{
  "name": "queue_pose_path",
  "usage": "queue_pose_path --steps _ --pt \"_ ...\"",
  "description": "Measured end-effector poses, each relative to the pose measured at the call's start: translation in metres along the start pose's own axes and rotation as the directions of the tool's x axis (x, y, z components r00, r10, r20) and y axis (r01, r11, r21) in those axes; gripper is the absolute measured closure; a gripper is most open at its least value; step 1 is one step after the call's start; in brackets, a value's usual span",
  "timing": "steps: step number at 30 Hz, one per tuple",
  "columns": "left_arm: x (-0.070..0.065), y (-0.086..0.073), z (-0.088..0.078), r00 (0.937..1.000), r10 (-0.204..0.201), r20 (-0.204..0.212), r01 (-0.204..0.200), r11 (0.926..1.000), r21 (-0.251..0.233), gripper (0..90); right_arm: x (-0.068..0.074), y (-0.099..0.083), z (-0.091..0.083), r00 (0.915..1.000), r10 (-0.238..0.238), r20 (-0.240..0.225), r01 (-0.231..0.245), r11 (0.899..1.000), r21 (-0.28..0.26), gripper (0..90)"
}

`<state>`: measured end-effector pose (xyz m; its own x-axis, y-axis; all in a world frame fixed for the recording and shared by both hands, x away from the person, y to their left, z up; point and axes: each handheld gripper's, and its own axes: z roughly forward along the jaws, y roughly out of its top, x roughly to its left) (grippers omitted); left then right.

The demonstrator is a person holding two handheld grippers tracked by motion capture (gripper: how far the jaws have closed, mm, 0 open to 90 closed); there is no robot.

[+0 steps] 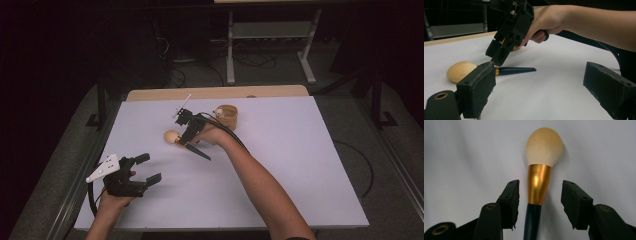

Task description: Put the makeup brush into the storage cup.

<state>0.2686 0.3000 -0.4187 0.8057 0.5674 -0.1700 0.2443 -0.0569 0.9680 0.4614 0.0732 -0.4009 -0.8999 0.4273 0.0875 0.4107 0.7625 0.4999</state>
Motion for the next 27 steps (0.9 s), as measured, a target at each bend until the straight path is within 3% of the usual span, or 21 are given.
queue_pose_path --steps 12,27 --pt "0.000 0.000 0.001 1.0000 0.000 0.003 0.000 1.0000 0.000 10.4 -0.001 0.003 0.013 0.9998 0.020 -0.004 -0.019 1.000 0.013 48.0" --pt "0.000 0.000 0.001 1.0000 -0.001 0.003 0.001 1.0000 0.001 10.4 0.001 0.004 0.024 0.9999 0.007 0.012 -0.008 1.000 0.029 50.0"
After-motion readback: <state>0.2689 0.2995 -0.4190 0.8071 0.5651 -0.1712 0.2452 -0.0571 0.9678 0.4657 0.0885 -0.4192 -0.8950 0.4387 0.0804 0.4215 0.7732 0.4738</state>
